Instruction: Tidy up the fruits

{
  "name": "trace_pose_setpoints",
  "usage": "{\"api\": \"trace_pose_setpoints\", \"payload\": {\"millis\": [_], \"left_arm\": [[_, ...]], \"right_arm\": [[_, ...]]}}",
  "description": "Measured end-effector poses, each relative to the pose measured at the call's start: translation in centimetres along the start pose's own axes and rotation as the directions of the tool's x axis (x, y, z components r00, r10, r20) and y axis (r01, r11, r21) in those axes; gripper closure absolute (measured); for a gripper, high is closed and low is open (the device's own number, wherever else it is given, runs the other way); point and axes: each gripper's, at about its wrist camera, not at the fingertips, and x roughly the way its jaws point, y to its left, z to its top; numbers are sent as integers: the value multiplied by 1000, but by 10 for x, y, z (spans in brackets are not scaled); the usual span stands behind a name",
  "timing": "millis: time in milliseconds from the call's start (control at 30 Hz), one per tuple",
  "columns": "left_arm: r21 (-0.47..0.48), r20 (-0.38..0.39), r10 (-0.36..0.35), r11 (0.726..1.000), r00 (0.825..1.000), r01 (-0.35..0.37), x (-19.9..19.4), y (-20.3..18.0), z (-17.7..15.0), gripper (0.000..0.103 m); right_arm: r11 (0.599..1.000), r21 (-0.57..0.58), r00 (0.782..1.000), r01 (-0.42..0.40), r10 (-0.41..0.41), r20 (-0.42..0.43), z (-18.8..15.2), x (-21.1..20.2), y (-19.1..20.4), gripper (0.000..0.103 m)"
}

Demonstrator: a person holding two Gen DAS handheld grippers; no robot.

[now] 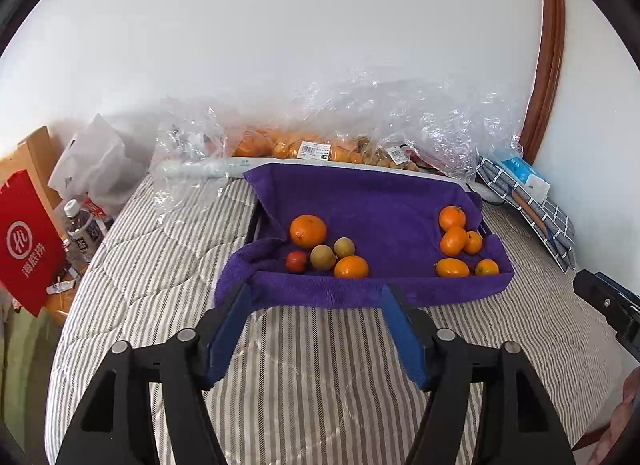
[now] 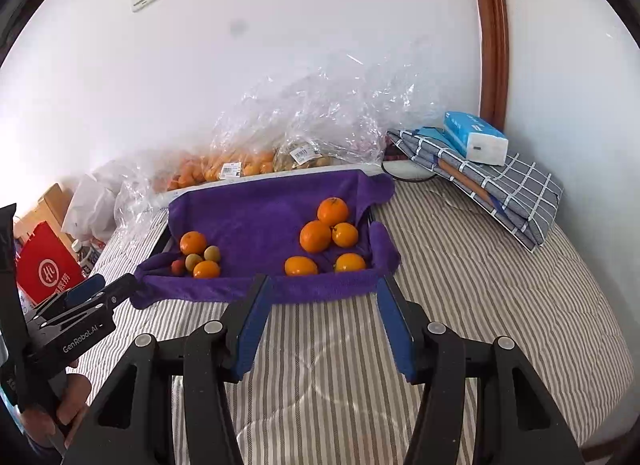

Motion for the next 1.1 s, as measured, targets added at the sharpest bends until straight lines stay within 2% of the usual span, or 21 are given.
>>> {"api": "trace_pose_setpoints", "payload": {"millis": [167, 333, 367, 400, 500, 700, 1100], "left_arm": [[18, 32, 38, 999, 999, -38, -42, 3, -8, 27], [17, 69, 44, 999, 997, -46, -79, 1, -16, 23], [18, 72, 40, 999, 997, -41, -86, 1, -17, 22], [17, 74, 36, 999, 997, -38, -92, 1, -19, 22], [18, 89, 24, 1000, 996, -25, -109, -1, -23, 22], [19, 108, 26, 999, 994, -28, -131, -3, -27, 21], [12, 128, 28, 999, 991, -30, -143, -5, -30, 20]], "right_arm": [[1000, 3, 1000, -5, 5, 0, -16, -40, 3, 46], [999, -34, 999, 40, -39, 29, -29, -80, 13, 46], [998, -37, 998, 42, -41, 41, -32, -89, 14, 44], [998, -36, 998, 45, -43, 55, -35, -97, 15, 35], [998, -25, 992, 63, -59, 112, -43, -121, 16, 19], [997, -39, 988, 69, -63, 139, -51, -144, 22, 4], [998, -7, 991, 63, -62, 121, -53, -151, 17, 3]]}}
